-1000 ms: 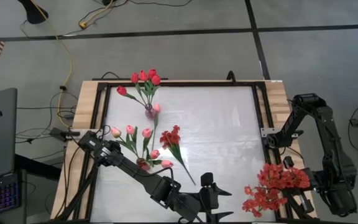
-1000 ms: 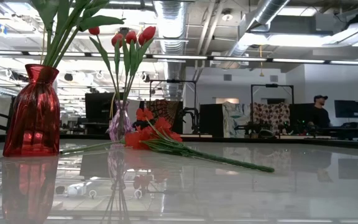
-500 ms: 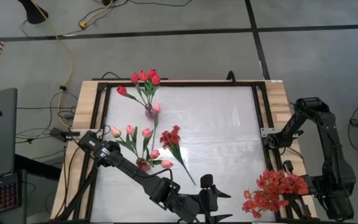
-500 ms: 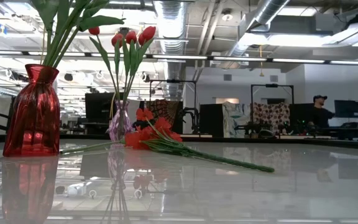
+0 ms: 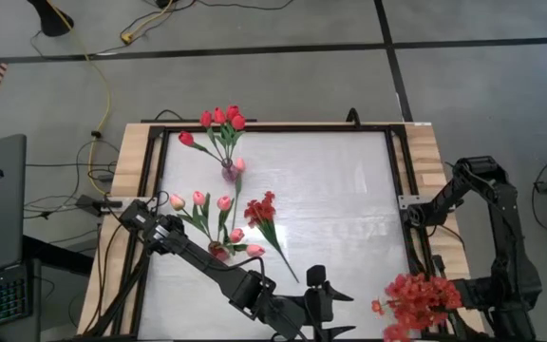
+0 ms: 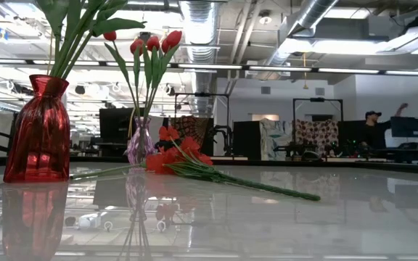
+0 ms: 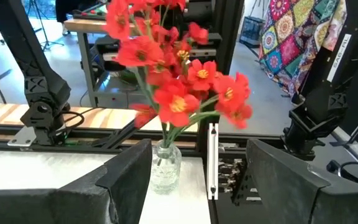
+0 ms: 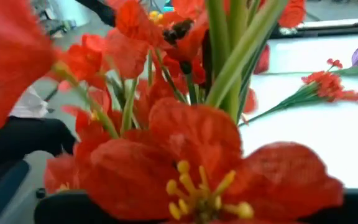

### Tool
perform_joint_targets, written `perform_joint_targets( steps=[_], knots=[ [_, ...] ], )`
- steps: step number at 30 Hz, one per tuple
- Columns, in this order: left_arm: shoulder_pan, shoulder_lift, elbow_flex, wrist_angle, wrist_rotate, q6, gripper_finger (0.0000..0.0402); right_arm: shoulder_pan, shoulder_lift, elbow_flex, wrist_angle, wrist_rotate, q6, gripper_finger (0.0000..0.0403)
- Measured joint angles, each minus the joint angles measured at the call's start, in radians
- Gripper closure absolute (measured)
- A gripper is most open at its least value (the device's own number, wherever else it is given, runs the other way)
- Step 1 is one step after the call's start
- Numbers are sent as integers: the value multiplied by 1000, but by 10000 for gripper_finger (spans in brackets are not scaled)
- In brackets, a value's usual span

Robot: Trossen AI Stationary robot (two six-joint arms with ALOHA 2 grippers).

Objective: Sort flowers into vase by color
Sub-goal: Put the red flowers into the transparent vase

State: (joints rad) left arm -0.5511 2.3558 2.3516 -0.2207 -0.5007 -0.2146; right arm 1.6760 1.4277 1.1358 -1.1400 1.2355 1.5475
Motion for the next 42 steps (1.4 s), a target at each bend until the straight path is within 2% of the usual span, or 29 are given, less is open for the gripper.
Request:
perform_joint_targets(
  steps=[4, 10, 12, 21, 25, 35, 42],
  knots=[
    [0, 0, 0, 0, 0, 3, 152, 0, -17, 0, 17, -8, -28, 356],
    [0, 0, 0, 0, 0, 11, 152, 0, -57, 1, 19, -8, -55, 317],
    [-1, 0, 0, 0, 0, 16, 152, 0, -66, 1, 19, -15, -55, 297],
    [-1, 0, 0, -5, 2, 27, 152, 0, -107, 1, 32, -201, -11, 170],
    [-1, 0, 0, -6, 2, 28, 152, 4, -139, 1, 33, -281, 70, 132],
    [-1, 0, 0, -9, 2, 29, 152, -1, -245, 2, 29, -447, 113, 121],
    [-5, -31, 1, -78, -1, 45, 152, -40, -342, 2, 15, -624, 173, 121]
  ],
)
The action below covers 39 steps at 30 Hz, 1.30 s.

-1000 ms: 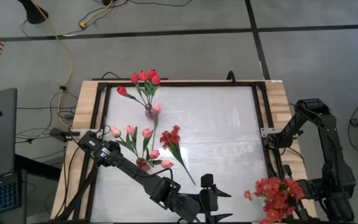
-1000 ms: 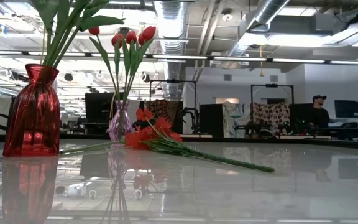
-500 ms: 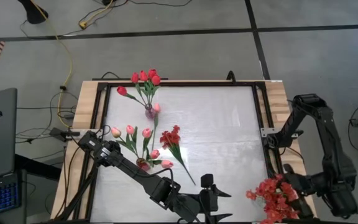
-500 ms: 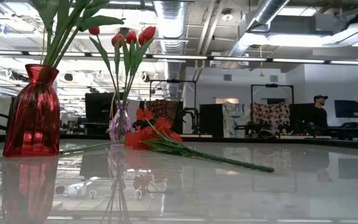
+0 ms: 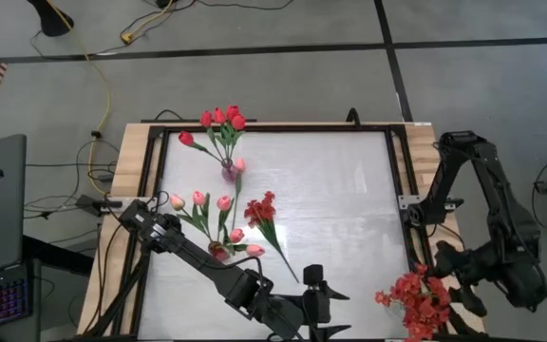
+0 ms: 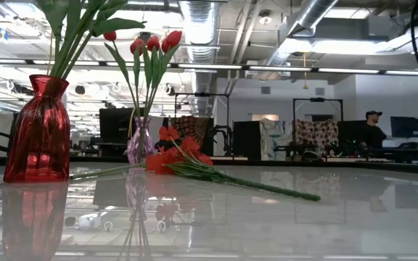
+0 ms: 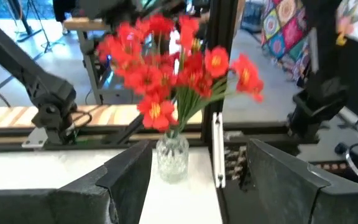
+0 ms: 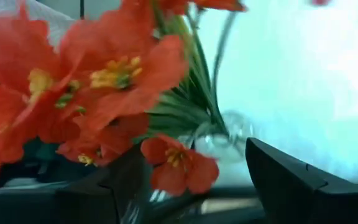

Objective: Sort flowers into vase by color
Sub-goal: Put the red flowers into the transparent vase, then put the pink tulip into the red vase

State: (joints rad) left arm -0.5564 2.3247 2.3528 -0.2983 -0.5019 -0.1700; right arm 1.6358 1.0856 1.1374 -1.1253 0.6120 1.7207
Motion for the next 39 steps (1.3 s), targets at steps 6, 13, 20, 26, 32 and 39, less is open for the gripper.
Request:
perform_joint_targets(
  steps=[6, 13, 20, 26, 32, 39],
  knots=[
    [-7, -54, 2, -15, 13, 2, 152, -41, -85, 0, -6, -184, 129, 121],
    [-17, -111, 2, -16, 110, 0, 152, -61, -184, 0, -81, -227, 226, 121],
    [-40, -182, 2, -21, 141, -8, 152, -61, -258, 0, -220, -27, 259, 121],
    [-38, -288, 3, -50, 137, -37, 152, -92, -314, 0, -231, 41, 248, 121],
    [-54, -331, 3, -110, 78, -50, 152, -201, -380, 0, -344, 50, 220, 121],
    [-80, -345, 2, -227, -41, -82, 152, -359, -484, 0, -422, 236, 217, 121]
  ],
)
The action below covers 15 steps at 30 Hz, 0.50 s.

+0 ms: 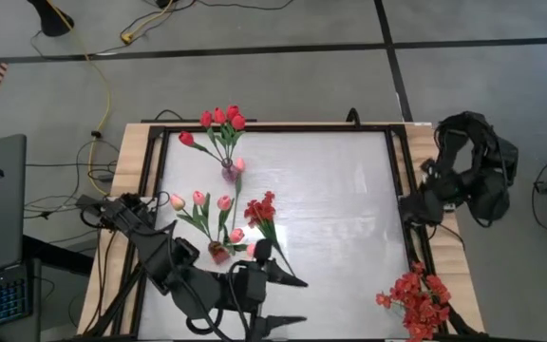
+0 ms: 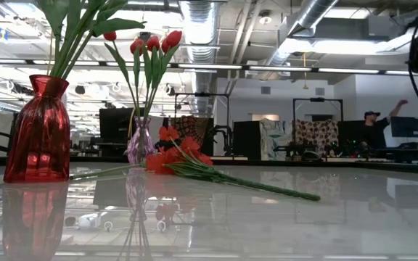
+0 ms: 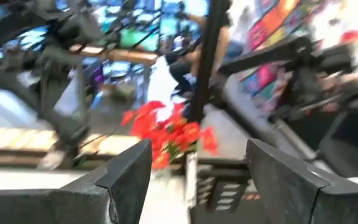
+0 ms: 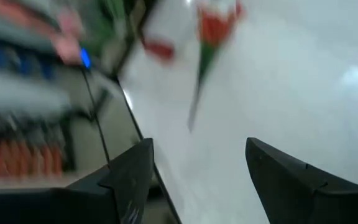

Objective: Sort flowers into vase by color
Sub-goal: Put the pink tulip into the red vase

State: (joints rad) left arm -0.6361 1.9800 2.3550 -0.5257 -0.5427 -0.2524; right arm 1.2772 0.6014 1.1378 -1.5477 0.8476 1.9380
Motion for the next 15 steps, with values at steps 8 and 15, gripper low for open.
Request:
perform_joint_targets(
  steps=[8, 15],
  knots=[
    [-11, -15, -1, -326, -57, -100, 152, -134, -80, 0, 60, 253, -83, 121],
    [21, -103, -1, -553, -147, -86, 152, -186, -71, 0, 297, 330, -443, 121]
  ],
)
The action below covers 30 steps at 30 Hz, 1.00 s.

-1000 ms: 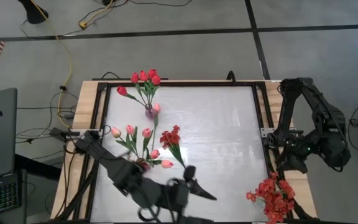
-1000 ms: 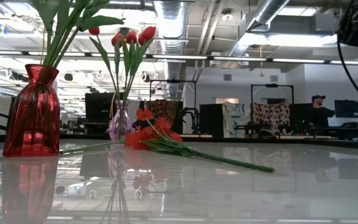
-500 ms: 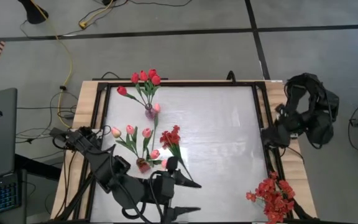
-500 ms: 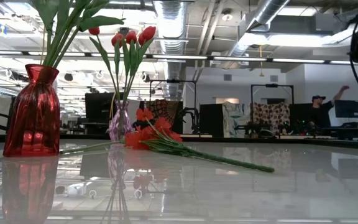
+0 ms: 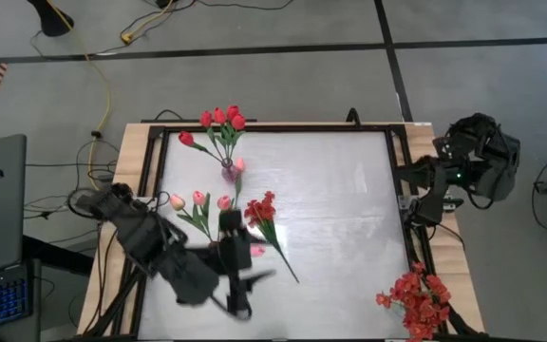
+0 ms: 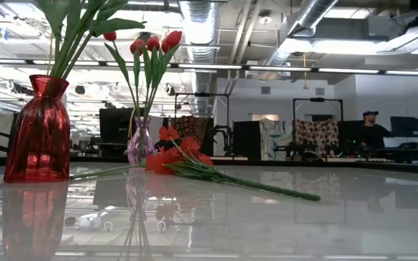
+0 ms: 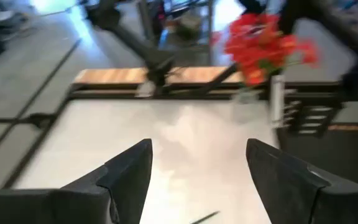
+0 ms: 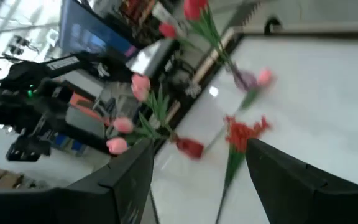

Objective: Sort flowers into vase by color
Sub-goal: Put the pink tulip into the red vase

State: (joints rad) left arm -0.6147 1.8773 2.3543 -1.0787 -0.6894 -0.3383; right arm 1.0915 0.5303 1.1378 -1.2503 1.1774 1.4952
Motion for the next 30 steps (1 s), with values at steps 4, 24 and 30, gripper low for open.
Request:
perform_joint_targets(
  steps=[4, 24, 30],
  knots=[
    [46, -67, 0, -127, -34, -21, 152, -44, 8, 0, 89, 36, -130, 121],
    [245, -589, -635, -1, -15, -94, 152, -419, 118, 0, 110, -204, -217, 121],
    [270, -805, -898, 121, -63, -170, 152, -621, 146, 0, 214, -324, -343, 121]
  ],
)
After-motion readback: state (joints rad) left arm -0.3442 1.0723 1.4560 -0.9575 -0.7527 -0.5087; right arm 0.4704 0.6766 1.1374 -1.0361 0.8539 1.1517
